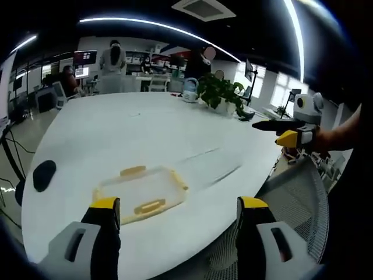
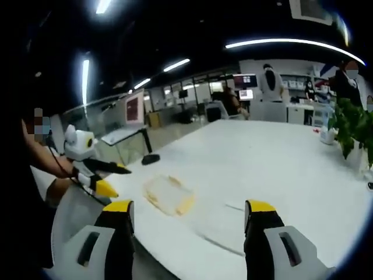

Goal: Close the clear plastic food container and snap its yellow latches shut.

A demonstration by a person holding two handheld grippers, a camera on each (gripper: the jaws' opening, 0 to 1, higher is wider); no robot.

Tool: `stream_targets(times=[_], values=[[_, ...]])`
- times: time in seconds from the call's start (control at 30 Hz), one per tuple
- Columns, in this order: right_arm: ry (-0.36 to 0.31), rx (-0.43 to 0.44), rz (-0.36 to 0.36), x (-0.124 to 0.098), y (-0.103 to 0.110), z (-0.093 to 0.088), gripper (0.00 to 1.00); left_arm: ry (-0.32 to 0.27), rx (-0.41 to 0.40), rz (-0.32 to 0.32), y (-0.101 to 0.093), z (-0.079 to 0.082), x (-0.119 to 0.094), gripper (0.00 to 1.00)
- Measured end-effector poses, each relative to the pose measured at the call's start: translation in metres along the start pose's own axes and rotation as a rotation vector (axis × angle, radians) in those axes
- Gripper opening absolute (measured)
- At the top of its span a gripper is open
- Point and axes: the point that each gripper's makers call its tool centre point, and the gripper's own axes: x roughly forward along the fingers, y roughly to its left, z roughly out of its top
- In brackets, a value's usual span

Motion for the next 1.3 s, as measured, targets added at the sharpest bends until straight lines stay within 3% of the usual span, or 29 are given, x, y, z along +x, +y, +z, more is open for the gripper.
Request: stream_targets(times=[0.37, 0.7, 0.93, 1.3], values=[[0.0, -0.043, 0.049, 0.034, 0.013, 0.011, 0.77, 0.02, 0.038, -0.01, 0.021, 0.002, -0.001, 0.83], [0.026, -0.054, 0.058, 0.054, 0.017, 0.004, 0.76, 0.056, 0.107, -0.041, 0.042, 0.0, 0.007, 0.83], [0.044, -0.103, 0.079, 0.069, 0.021, 0.0, 0.75, 0.073, 0.103, -0.052, 0.064, 0.0, 0.013, 0.83], [0.053, -0.113, 0.09, 0.078, 0.024, -0.001, 0.74, 0.09, 0.157, -0.085, 0.072, 0.001, 0.018, 0.82]])
